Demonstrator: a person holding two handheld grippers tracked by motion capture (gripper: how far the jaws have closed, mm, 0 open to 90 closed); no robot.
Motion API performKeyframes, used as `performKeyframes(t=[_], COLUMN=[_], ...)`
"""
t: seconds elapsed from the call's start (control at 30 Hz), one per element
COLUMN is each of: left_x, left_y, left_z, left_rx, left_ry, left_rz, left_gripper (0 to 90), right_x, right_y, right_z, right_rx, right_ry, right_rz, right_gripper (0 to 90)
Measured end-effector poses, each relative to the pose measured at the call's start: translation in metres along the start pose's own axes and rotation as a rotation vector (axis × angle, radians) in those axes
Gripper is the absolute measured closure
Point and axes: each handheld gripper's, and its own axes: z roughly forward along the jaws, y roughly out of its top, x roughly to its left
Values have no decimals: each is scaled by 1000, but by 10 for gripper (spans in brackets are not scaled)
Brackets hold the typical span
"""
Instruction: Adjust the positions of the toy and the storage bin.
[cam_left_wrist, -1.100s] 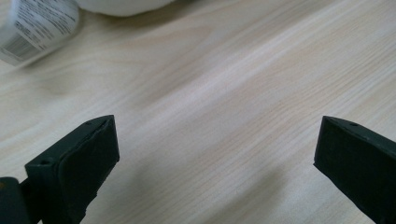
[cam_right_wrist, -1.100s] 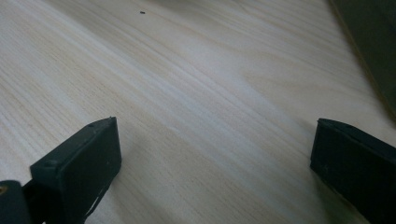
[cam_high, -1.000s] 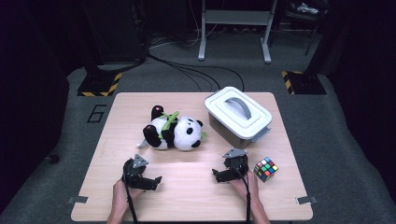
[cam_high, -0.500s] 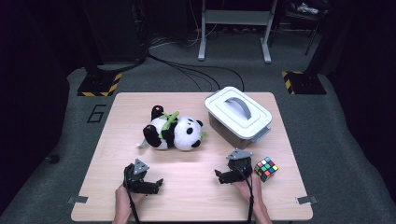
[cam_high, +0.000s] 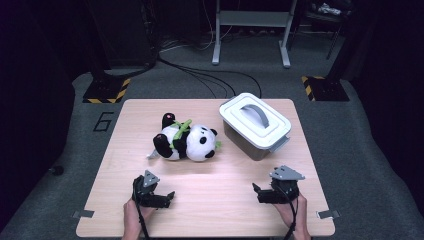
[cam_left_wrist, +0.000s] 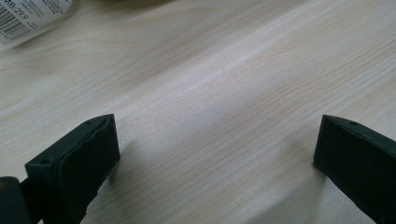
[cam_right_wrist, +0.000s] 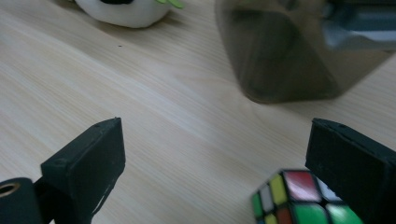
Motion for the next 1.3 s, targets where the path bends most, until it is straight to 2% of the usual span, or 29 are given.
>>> performKeyframes(t=[0.1,0.17,0.27,0.3,0.33,0.37,0.47,0.57,0.73,0.8,0.87,0.93,1.03,1.07,1.17,1.3], left_x=[0,0,0,-1,-1,0,0,0,0,0,0,-1,-1,-1,-1,-1], left_y=[0,0,0,0,0,0,0,0,0,0,0,0,0,0,0,0], left_z=[0,0,0,1,1,0,0,0,0,0,0,0,0,0,0,0], left_rx=[1,2,-5,-8,-8,-4,-5,-4,-3,-3,-3,-4,-4,-4,-4,-3], left_ry=[1,1,2,4,4,0,2,3,2,2,1,1,0,0,0,-1], left_rz=[0,1,0,-7,-7,-4,1,0,3,2,9,4,6,6,7,6], left_gripper=[1,1,1,1,1,1,1,1,1,1,2,2,2,2,2,2], right_x=[-9,-20,-28,-35,-35,-43,-50,-56,-57,-58,-58,-58,-60,-60,-59,-58], right_y=[-4,-10,-15,-20,-20,-26,-33,-43,-49,-51,-54,-54,-56,-56,-57,-56], right_z=[-5,-12,-17,-19,-19,-20,-19,-11,-4,0,3,3,5,5,6,6], right_rx=[1,-2,-8,-10,-10,-15,-11,21,38,43,46,41,36,36,25,29], right_ry=[-17,-55,-77,-100,-100,-102,-109,-102,-93,-85,-88,-86,-70,-70,-68,-72], right_rz=[22,50,69,93,93,128,144,168,178,188,197,201,212,212,214,200], right_gripper=[22,7,0,0,0,0,0,0,0,28,124,148,240,240,313,321])
